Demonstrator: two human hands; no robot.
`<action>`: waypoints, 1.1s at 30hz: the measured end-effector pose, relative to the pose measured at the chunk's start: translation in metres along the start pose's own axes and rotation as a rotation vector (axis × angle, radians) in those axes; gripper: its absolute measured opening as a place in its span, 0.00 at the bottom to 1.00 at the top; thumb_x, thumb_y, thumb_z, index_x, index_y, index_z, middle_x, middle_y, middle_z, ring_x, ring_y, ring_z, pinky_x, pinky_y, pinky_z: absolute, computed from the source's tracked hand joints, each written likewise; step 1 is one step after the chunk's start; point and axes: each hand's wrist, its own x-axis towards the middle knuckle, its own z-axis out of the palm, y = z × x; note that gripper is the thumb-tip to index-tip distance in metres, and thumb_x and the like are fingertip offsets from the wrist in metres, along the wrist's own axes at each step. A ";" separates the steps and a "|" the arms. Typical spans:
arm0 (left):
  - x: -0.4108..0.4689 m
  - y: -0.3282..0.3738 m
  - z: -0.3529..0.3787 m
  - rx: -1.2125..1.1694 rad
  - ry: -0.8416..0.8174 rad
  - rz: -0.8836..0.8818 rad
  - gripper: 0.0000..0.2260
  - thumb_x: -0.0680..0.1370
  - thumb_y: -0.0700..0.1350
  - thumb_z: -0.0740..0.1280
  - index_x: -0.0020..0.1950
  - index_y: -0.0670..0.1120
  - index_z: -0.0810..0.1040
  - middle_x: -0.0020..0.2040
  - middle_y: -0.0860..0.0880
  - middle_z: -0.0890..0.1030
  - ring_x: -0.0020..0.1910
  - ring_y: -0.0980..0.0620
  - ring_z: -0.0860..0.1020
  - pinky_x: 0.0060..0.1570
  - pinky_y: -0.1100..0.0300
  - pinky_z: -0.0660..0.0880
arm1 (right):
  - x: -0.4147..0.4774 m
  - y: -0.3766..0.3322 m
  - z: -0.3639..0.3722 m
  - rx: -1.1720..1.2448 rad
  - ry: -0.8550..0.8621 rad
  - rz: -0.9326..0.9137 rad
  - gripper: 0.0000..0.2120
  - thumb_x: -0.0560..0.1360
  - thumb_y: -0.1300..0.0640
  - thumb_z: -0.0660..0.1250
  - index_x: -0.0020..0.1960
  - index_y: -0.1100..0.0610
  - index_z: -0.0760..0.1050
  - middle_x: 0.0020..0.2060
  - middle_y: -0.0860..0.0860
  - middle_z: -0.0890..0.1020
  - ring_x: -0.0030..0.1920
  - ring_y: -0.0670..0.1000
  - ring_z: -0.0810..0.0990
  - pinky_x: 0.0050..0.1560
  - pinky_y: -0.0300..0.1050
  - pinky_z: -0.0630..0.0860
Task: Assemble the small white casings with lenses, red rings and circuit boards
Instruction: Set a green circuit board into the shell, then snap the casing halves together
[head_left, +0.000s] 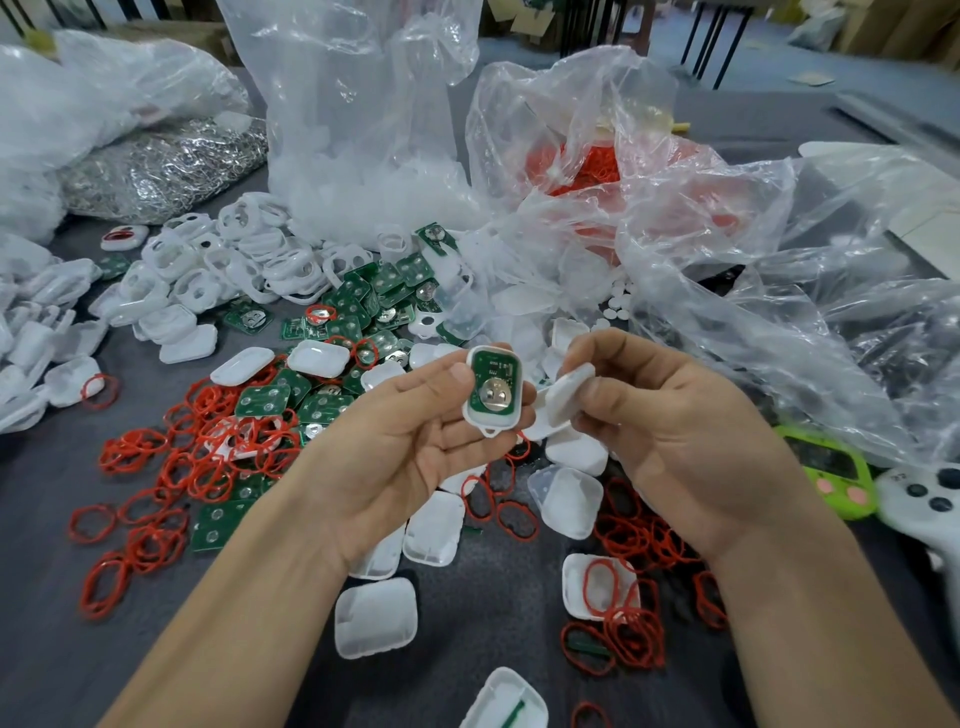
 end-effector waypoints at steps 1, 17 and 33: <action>0.000 0.000 0.000 0.002 0.000 0.000 0.14 0.72 0.46 0.69 0.54 0.44 0.88 0.54 0.37 0.86 0.49 0.43 0.87 0.42 0.57 0.83 | 0.000 0.000 0.000 -0.004 -0.001 -0.006 0.08 0.70 0.65 0.68 0.42 0.54 0.84 0.38 0.52 0.81 0.39 0.49 0.81 0.47 0.44 0.78; 0.000 -0.004 0.001 0.033 -0.015 -0.062 0.16 0.71 0.51 0.70 0.51 0.44 0.89 0.53 0.39 0.87 0.48 0.46 0.87 0.42 0.59 0.83 | -0.006 -0.011 0.008 -0.205 0.231 -0.258 0.12 0.68 0.68 0.73 0.42 0.52 0.88 0.41 0.52 0.89 0.44 0.48 0.87 0.47 0.35 0.80; 0.000 -0.007 0.005 0.087 -0.026 -0.082 0.18 0.69 0.53 0.71 0.52 0.45 0.88 0.50 0.41 0.87 0.44 0.48 0.87 0.40 0.59 0.83 | -0.005 0.000 0.016 -0.252 0.119 -0.216 0.09 0.62 0.58 0.77 0.43 0.55 0.87 0.39 0.56 0.86 0.38 0.51 0.83 0.46 0.46 0.82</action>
